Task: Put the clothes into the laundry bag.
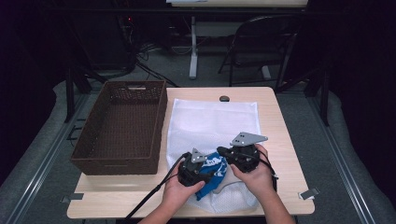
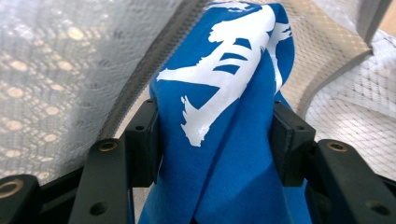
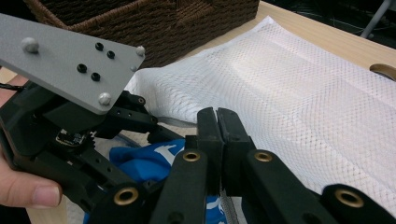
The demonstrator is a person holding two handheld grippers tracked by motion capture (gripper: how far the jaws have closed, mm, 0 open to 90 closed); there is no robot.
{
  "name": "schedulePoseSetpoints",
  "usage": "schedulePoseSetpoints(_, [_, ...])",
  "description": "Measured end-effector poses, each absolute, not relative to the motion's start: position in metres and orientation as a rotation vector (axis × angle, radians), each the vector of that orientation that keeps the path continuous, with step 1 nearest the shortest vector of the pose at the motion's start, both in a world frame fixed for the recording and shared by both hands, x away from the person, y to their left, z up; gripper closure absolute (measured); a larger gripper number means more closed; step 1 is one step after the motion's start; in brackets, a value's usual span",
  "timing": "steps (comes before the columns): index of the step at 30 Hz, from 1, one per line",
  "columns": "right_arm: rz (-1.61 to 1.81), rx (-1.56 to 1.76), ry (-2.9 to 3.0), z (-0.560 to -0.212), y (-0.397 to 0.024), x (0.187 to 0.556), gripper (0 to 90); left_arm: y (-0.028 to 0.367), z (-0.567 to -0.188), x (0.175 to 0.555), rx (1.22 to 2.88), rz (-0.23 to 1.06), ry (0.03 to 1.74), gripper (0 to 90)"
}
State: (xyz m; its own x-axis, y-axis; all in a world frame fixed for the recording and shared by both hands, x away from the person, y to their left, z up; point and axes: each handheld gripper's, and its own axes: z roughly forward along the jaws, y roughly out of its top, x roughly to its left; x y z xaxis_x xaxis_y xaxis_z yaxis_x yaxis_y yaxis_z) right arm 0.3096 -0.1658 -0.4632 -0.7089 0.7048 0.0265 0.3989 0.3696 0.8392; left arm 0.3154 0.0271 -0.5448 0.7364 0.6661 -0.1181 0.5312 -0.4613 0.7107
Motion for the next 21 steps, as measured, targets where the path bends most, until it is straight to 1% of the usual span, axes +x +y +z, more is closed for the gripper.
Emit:
schedulePoseSetpoints(1, [1.267,0.967,2.298,-0.463,-0.166,0.310,89.1,0.027,-0.545,0.315,2.170,0.226,0.898,45.1])
schedulePoseSetpoints(2, [1.267,0.965,2.297,-0.463,-0.166,0.310,89.1,0.028,-0.544,0.316,2.161,0.188,0.915,45.1])
schedulePoseSetpoints(4, [1.266,0.965,2.297,-0.463,-0.166,0.310,89.1,0.030,-0.543,0.317,2.148,0.167,0.921,44.5])
schedulePoseSetpoints(6, [1.267,0.964,2.297,-0.463,-0.166,0.310,89.1,0.030,-0.543,0.317,2.144,0.162,0.925,40.9])
schedulePoseSetpoints(7, [1.267,0.964,2.298,-0.463,-0.166,0.310,89.1,0.031,-0.541,0.317,2.140,0.132,0.921,38.4])
schedulePoseSetpoints(13, [1.268,0.963,2.296,-0.463,-0.166,0.310,89.1,0.032,-0.537,0.310,2.154,0.147,0.910,33.4])
schedulePoseSetpoints(19, [1.269,0.962,2.292,-0.463,-0.166,0.310,89.1,0.035,-0.538,0.304,2.179,0.136,0.915,32.4])
schedulePoseSetpoints(20, [1.269,0.962,2.292,-0.463,-0.166,0.310,89.0,0.037,-0.542,0.304,2.196,0.130,0.921,32.9])
schedulePoseSetpoints(21, [1.268,0.961,2.293,-0.463,-0.166,0.310,89.1,0.038,-0.544,0.304,2.201,0.132,0.924,35.6])
